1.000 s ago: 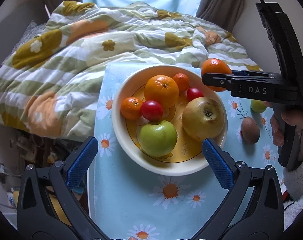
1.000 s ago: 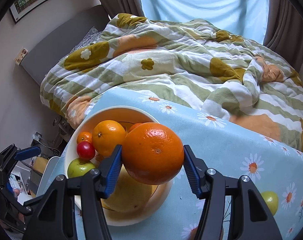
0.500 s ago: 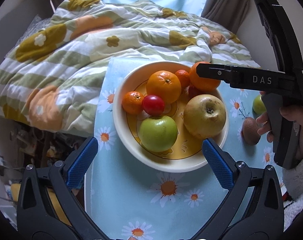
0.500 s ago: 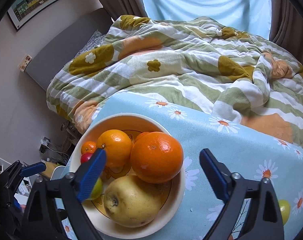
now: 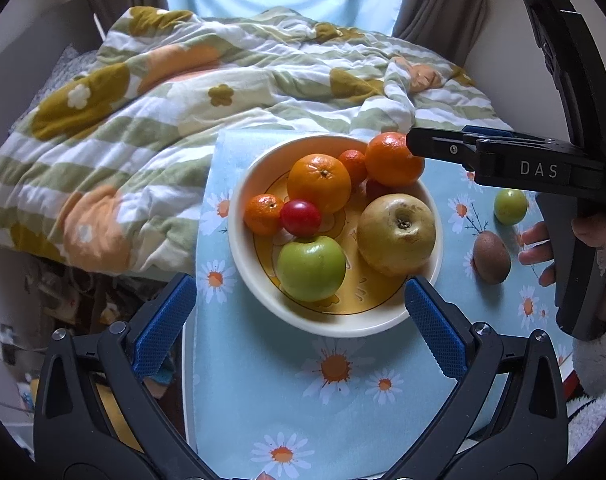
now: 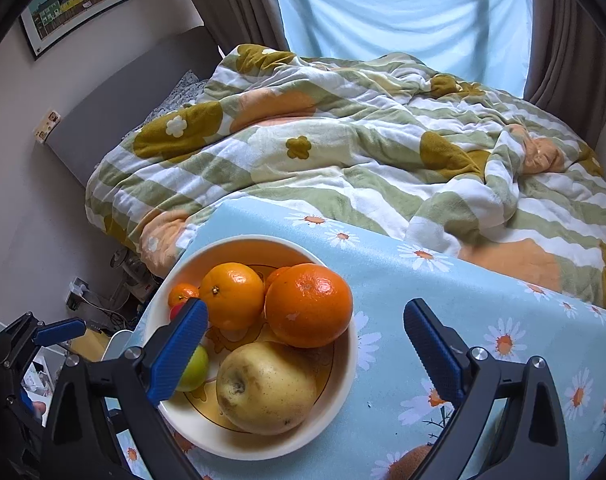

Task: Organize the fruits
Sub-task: 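Withdraw both grippers from the bowl toward the kiwi and green apple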

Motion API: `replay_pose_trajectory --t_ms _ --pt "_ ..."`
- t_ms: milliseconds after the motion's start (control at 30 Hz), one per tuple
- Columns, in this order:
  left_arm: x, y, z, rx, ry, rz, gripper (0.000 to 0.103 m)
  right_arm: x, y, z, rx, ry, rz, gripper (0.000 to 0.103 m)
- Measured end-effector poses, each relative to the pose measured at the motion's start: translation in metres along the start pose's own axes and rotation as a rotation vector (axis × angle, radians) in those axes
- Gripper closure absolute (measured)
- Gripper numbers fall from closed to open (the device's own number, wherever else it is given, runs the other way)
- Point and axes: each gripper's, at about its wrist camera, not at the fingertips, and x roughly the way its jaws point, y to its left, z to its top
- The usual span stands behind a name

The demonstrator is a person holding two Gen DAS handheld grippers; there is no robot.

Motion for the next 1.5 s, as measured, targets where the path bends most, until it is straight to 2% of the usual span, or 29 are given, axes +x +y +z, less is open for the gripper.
replay_pose_trajectory --t_ms 333,533,733,933,1033,1167,1500 --pt "-0.033 -0.009 0.007 0.068 -0.038 -0.016 0.0 -0.057 0.003 -0.009 0.049 -0.061 -0.044 0.005" --pt "-0.046 -0.021 0.014 0.11 -0.045 -0.029 0.0 -0.095 -0.004 -0.023 0.086 -0.081 -0.113 0.005" --pt "-0.056 -0.044 0.019 0.158 -0.065 -0.023 0.0 -0.133 -0.027 -0.041 0.117 -0.105 -0.177 0.005" --pt "-0.061 -0.082 0.02 0.127 -0.108 -0.022 0.0 -0.165 -0.062 -0.058 0.076 -0.108 -0.212 0.005" --pt "-0.059 -0.102 0.02 0.089 -0.126 -0.027 0.0 -0.171 -0.083 -0.065 0.043 -0.088 -0.213 0.005" --pt "-0.043 -0.133 0.015 0.056 -0.104 -0.023 0.0 -0.17 -0.11 -0.076 -0.008 -0.072 -0.204 0.005" --pt "0.021 -0.2 -0.012 0.023 -0.036 -0.043 0.0 -0.132 -0.171 -0.093 -0.107 0.0 -0.119 0.005"
